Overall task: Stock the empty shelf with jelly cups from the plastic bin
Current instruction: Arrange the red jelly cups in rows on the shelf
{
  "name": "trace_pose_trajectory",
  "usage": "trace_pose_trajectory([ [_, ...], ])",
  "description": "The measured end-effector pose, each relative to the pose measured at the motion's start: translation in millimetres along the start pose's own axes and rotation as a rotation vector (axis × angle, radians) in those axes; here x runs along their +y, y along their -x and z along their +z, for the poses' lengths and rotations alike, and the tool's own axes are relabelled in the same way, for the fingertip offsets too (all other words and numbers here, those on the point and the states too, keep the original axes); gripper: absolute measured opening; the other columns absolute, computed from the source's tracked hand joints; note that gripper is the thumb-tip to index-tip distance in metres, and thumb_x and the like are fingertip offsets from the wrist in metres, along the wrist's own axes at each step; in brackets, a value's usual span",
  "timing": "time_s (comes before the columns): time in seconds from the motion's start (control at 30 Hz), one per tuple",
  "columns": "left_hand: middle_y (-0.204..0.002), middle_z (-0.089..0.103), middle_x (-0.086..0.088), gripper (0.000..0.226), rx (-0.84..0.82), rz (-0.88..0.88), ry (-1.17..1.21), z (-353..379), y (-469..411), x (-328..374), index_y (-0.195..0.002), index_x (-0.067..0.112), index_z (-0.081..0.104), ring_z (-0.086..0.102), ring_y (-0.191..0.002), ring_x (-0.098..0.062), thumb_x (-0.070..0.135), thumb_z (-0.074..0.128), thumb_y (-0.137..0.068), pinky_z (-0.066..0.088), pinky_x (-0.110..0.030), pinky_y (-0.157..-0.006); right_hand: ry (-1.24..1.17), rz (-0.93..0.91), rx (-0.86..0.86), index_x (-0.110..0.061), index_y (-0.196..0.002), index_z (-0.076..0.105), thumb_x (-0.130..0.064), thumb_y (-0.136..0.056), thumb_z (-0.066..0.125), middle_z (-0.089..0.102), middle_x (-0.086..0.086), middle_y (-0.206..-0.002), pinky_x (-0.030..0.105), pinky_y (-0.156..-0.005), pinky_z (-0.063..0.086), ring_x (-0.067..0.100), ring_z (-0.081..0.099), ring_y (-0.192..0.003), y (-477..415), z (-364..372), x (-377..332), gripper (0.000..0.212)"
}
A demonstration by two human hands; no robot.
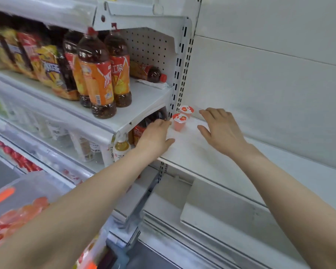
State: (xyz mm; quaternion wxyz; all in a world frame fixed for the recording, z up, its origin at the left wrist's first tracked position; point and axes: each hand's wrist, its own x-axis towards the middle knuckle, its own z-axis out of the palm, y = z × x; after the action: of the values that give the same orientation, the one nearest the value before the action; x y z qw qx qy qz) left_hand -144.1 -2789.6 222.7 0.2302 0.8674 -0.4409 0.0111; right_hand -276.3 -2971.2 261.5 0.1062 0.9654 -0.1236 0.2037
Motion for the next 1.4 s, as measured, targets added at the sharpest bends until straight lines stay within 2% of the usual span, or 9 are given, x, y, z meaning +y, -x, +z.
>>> trace_pose_trajectory([
  [0.13,-0.139,0.045,-0.009,0.062,0.046,0.180,-0.152,-23.6,47.6,-10.9,-0.144,0.014,0.039,0.043,-0.125,-0.027,0.033,0.063,-0.089,0.039,-0.038,-0.103,0.064,-0.003,-0.035,-0.008,-0.131,0.054,-0.040,-0.092,0.046,0.060,0.013,-0.124,0.046,-0.091,0.043,0.037,0.055,-0.110,39.6,-19.5,-48.2,0.051],
  [0.4,-0.129,0.052,-0.011,0.055,0.087,0.311,-0.255,-61.1,163.5,-69.5,-0.134,0.010,0.048,0.048,-0.119,-0.029,0.031,0.066,-0.087,0.047,-0.042,-0.095,0.035,0.006,-0.072,-0.009,-0.130,0.054,-0.045,-0.091,0.034,0.060,0.011,-0.124,0.045,-0.093,0.041,0.036,0.056,-0.110,108.3,-42.2,-167.5,0.057],
  [0.6,-0.128,0.057,-0.011,0.056,0.075,0.130,-0.263,-77.2,254.6,-162.5,-0.135,0.014,0.052,0.052,-0.117,-0.034,0.033,0.070,-0.085,0.046,-0.045,-0.094,-0.061,-0.108,-0.078,-0.010,-0.131,0.053,-0.044,-0.092,0.041,0.058,0.010,-0.127,0.043,-0.091,0.038,0.032,0.054,-0.111,141.8,-26.6,-267.8,0.053],
  [0.7,-0.127,0.059,-0.013,0.055,0.034,-0.028,-0.250,-73.4,304.1,-215.3,-0.134,0.013,0.054,0.053,-0.116,-0.036,0.033,0.070,-0.086,0.045,-0.046,-0.095,-0.153,-0.194,-0.109,-0.011,-0.132,0.053,-0.043,-0.092,0.043,0.059,0.009,-0.126,0.042,-0.091,0.041,0.031,0.055,-0.110,155.6,-1.3,-316.5,0.053],
  [0.9,-0.123,0.060,-0.011,0.048,-0.102,-0.317,-0.166,-32.1,388.4,-274.6,-0.131,0.015,0.057,0.056,-0.112,-0.036,0.032,0.068,-0.088,0.049,-0.045,-0.090,-0.319,-0.339,-0.280,-0.014,-0.126,0.059,-0.040,-0.084,0.053,0.064,0.007,-0.114,0.042,-0.082,0.050,0.032,0.061,-0.097,167.9,62.2,-397.4,0.049],
  [1.0,-0.131,0.056,-0.006,0.046,-0.159,-0.437,-0.099,-9.6,403.0,-282.1,-0.136,0.018,0.053,0.050,-0.120,-0.031,0.033,0.061,-0.092,0.043,-0.043,-0.098,-0.298,-0.292,-0.491,-0.008,-0.125,0.056,-0.031,-0.081,0.064,0.065,0.012,-0.106,0.046,-0.079,0.050,0.036,0.061,-0.094,157.5,94.5,-417.4,0.049],
  [1.13,-0.127,0.060,-0.005,0.041,-0.121,-0.521,-0.093,7.7,402.4,-284.6,-0.132,0.019,0.057,0.053,-0.117,-0.029,0.027,0.060,-0.092,0.037,-0.041,-0.102,-0.186,-0.096,-0.707,-0.009,-0.125,0.050,-0.030,-0.087,0.059,0.066,0.012,-0.107,0.042,-0.084,0.049,0.034,0.061,-0.101,134.6,127.7,-434.1,0.044],
  [1.27,-0.123,0.062,-0.004,0.038,-0.097,-0.502,-0.111,9.5,403.4,-288.9,-0.129,0.020,0.059,0.056,-0.114,-0.028,0.024,0.061,-0.091,0.038,-0.039,-0.100,-0.159,0.008,-0.755,-0.006,-0.122,0.045,-0.014,-0.087,0.056,0.069,0.014,-0.101,0.047,-0.085,0.048,0.035,0.065,-0.094,132.2,151.0,-446.5,0.038],
  [1.4,-0.132,0.057,0.000,0.041,-0.149,-0.499,-0.168,7.8,401.3,-287.4,-0.135,0.024,0.053,0.052,-0.119,-0.025,0.032,0.056,-0.095,0.035,-0.036,-0.103,-0.198,-0.009,-0.706,-0.005,-0.116,0.044,-0.012,-0.090,0.052,0.067,0.015,-0.099,0.037,-0.065,0.039,0.036,0.064,-0.091,130.7,156.3,-444.3,0.028],
])
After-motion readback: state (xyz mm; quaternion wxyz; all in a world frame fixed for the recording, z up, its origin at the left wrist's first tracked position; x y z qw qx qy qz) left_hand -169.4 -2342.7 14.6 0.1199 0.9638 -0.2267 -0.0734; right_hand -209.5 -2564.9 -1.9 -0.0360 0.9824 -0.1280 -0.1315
